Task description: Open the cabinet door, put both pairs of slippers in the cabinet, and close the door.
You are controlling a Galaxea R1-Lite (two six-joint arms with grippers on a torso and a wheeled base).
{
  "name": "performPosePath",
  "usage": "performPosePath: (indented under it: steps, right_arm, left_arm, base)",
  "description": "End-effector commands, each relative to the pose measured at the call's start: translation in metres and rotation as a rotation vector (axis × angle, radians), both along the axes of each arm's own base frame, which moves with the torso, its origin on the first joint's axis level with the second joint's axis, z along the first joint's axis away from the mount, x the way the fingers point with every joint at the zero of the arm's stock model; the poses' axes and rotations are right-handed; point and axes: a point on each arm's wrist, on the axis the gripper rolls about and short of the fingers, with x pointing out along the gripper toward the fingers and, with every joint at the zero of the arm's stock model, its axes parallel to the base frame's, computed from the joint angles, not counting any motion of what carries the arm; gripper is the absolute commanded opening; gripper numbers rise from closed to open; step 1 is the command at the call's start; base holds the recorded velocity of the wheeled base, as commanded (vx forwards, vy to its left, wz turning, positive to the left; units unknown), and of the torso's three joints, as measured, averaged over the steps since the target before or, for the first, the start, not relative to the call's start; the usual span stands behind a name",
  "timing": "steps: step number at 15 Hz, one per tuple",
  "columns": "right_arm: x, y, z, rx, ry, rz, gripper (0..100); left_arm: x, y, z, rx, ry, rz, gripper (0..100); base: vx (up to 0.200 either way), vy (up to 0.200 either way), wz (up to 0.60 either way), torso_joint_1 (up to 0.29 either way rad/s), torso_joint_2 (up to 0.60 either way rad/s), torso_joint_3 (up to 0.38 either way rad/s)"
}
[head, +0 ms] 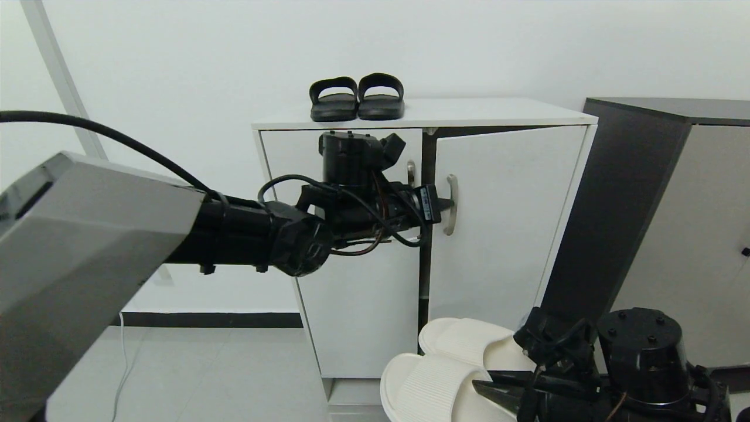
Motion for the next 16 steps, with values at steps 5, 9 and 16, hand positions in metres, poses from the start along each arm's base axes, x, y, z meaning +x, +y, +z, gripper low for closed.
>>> performPosePath:
  steps: [5,9,16]
  right_arm:
    - [-0.002,0.001,0.001,0.001,-0.002,0.01,0]
    - [-0.011,0.003,-0.002,-0.009,0.007,0.041,0]
    - [-0.019,0.007,-0.002,-0.011,0.006,0.08,0]
  left_arm:
    - [-0.043,0.034,0.028,-0.05,-0.061,0.02,0]
    - [0.006,0.02,0.015,-0.144,0.019,0.049,0]
    - [0.043,0.007,-0.002,-0.167,0.018,0.069,0]
  base:
    - [0.0,0.0,0.0,0.0,0.0,0.0]
    - [0.0,0.0,0.0,0.0,0.0,0.0]
    - [0.0,0.0,0.0,0.0,0.0,0.0]
